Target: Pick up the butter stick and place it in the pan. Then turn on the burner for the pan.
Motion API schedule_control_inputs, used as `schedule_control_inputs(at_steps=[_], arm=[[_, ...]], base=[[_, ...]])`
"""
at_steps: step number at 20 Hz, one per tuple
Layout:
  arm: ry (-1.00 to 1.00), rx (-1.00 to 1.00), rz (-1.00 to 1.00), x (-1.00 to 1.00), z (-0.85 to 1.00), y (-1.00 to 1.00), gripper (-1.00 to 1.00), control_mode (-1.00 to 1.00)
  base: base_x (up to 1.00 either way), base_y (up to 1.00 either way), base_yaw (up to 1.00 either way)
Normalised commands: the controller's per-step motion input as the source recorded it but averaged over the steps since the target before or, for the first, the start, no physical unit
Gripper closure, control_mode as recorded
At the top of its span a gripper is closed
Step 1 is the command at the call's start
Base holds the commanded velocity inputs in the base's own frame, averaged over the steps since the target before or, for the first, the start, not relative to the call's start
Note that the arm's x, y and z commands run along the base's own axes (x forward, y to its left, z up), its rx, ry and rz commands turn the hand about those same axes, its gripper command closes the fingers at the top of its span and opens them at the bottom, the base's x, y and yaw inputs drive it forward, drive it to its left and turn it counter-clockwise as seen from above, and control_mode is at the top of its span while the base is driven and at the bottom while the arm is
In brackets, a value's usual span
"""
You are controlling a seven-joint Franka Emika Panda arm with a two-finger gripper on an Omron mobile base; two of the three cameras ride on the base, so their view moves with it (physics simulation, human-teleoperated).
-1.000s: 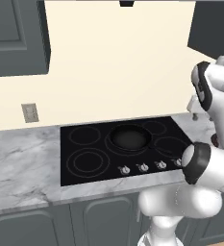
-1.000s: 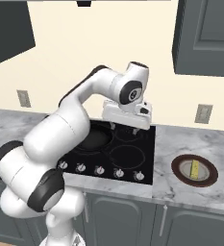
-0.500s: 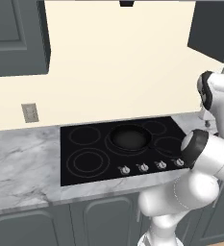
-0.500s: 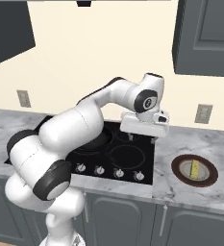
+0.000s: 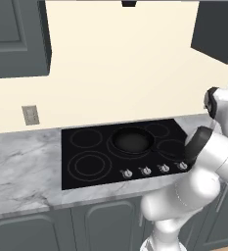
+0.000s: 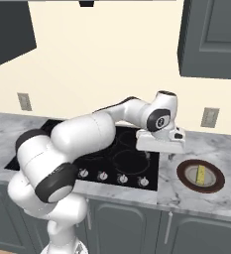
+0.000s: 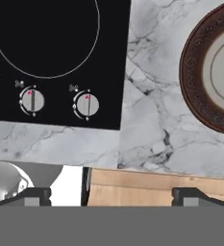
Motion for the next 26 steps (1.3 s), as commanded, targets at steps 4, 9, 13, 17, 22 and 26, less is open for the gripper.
schedule_control_inputs(at_steps=[4, 9, 13, 17, 22, 26], arm=[[0.00, 0.00, 0.00, 0.02, -0.28, -0.38, -1.00, -1.00], [0.00, 0.00, 0.00, 0.00, -0.12, -0.34, -1.00, -1.00], [0.00, 0.00, 0.00, 0.03, -0.22, -0.41, -1.00, -1.00], [0.00, 0.02, 0.00, 0.22, -0.18, -0.44, -1.00, -1.00], [0.00, 0.05, 0.00, 0.34, -0.12, -0.40, -1.00, -1.00], [0.00, 0.12, 0.00, 0.34, -0.05, -0.50, -1.00, -1.00]], base=[[0.00, 0.00, 0.00], [0.00, 0.00, 0.00], [0.00, 0.00, 0.00], [0.00, 0.00, 0.00], [0.00, 0.00, 0.00], [0.00, 0.00, 0.00]])
